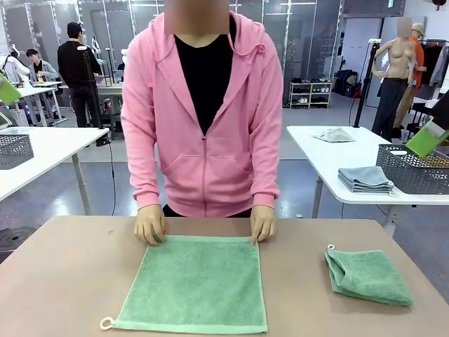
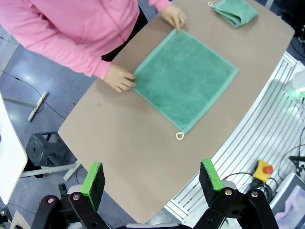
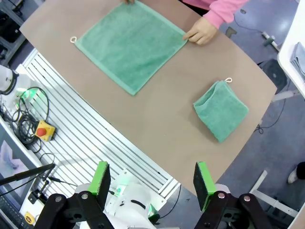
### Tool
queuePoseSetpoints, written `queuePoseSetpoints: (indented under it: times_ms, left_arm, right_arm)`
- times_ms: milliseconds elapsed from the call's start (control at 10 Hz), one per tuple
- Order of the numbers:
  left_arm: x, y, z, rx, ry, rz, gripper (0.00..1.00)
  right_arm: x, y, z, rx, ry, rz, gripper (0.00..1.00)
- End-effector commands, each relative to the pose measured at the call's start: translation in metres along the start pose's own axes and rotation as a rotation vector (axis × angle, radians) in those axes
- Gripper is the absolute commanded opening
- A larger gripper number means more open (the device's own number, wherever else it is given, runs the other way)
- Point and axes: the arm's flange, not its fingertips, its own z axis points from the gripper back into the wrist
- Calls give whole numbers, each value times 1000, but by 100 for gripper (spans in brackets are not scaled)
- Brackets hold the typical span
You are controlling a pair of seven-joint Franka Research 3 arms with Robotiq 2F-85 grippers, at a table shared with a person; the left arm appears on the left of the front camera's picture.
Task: Fold the towels and place them in the basket.
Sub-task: When a person lays out a Towel with hook on the table, fold it in half twice.
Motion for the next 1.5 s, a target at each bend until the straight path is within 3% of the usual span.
queuePoseSetpoints:
  times_ms: [0,400,600,800,1100,1200,1400]
  left_arm:
    - [-2,0,0,18,7,4,100]
    - [0,0,0,0,0,0,100]
    - [2,-16,0,-28,-16,-222,100]
    - [0,-25,2,1,8,-342,100]
    - [8,-45,-46,-86,87,-550,100]
    - [9,-46,-84,-172,92,-519,100]
    - [4,-63,-135,-247,121,-598,100]
  right_arm:
    - [1,-4,1,1,-3,3,88]
    - [0,0,0,0,0,0,88]
    - [-2,23,-2,-54,-3,199,88]
    - [2,42,-12,-70,31,345,88]
    - [23,65,-73,-27,145,507,88]
    - [29,69,-109,-60,191,542,88]
    - [27,83,-165,-31,283,643,88]
